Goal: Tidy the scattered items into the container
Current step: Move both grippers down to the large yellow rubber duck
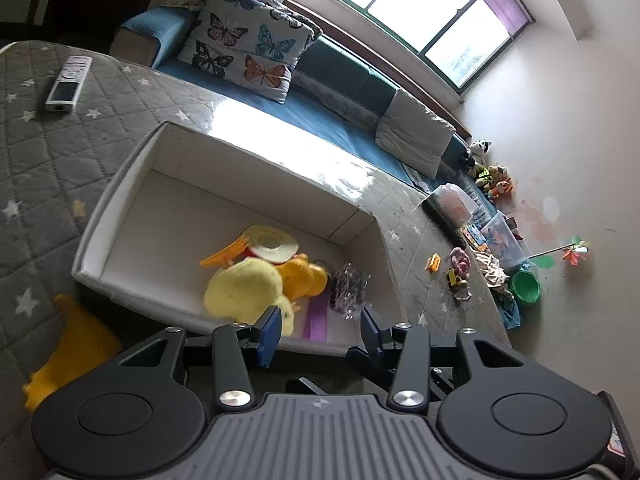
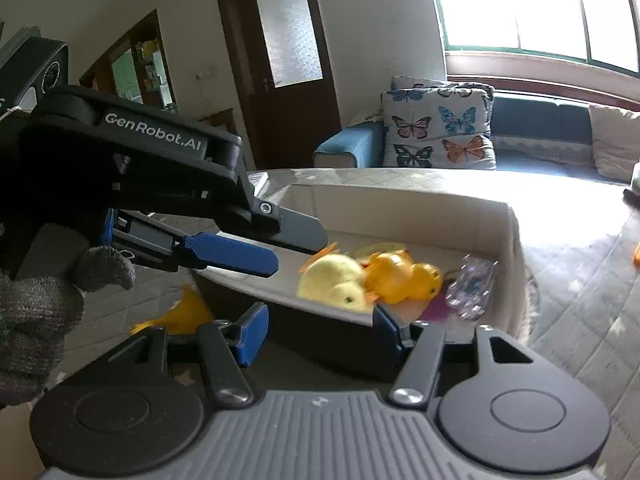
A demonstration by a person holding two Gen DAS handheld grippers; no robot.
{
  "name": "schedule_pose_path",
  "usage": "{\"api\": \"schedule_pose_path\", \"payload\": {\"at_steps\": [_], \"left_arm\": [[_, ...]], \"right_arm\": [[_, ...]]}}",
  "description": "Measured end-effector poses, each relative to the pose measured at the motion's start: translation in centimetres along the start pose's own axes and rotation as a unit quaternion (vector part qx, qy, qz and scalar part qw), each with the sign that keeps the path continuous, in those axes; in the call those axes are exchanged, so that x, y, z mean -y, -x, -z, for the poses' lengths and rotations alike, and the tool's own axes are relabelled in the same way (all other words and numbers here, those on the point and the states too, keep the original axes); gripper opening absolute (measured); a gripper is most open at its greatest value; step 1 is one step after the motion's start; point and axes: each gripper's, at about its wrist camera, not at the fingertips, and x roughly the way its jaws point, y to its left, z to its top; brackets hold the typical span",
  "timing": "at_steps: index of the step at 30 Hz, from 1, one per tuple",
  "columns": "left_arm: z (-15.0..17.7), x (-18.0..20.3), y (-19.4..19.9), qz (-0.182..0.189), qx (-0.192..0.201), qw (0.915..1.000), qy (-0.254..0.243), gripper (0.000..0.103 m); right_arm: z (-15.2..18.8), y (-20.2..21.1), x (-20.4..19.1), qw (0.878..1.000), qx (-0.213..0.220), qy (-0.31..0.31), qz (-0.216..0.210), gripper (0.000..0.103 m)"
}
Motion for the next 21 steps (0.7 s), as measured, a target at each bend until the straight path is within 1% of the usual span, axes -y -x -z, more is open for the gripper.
{"api": "schedule_pose_path", "payload": {"at_steps": [4,10,16,17,19,21], "left_arm": [[1.7,-0.8,1.1,-0.01,0.002,0.9999,0.005,0.046],[3.7,-2.2,2.5,-0.015,0.007,0.9996,0.021,0.046],[5.0,-2.9,3.3,-0.028,0.009,0.9993,0.023,0.046],[5.1,-3.0,3.4,-0.031,0.011,0.9992,0.022,0.046],[5.5,-3.2,3.6,-0.042,0.015,0.9989,0.018,0.046],[5.9,-3.4,3.8,-0.053,0.017,0.9984,0.014,0.046]], "right_arm": [[0.9,0.4,-1.0,1.0,-0.001,-0.005,-0.012,0.06],[2.2,0.3,-2.5,0.999,-0.011,-0.007,-0.029,0.06],[3.1,-0.1,-4.1,0.999,-0.021,0.005,-0.039,0.06],[3.3,-0.2,-4.3,0.999,-0.022,0.008,-0.04,0.06],[3.5,-0.4,-4.7,0.999,-0.025,0.013,-0.041,0.067],[3.7,-0.6,-5.1,0.999,-0.028,0.018,-0.042,0.068]]}}
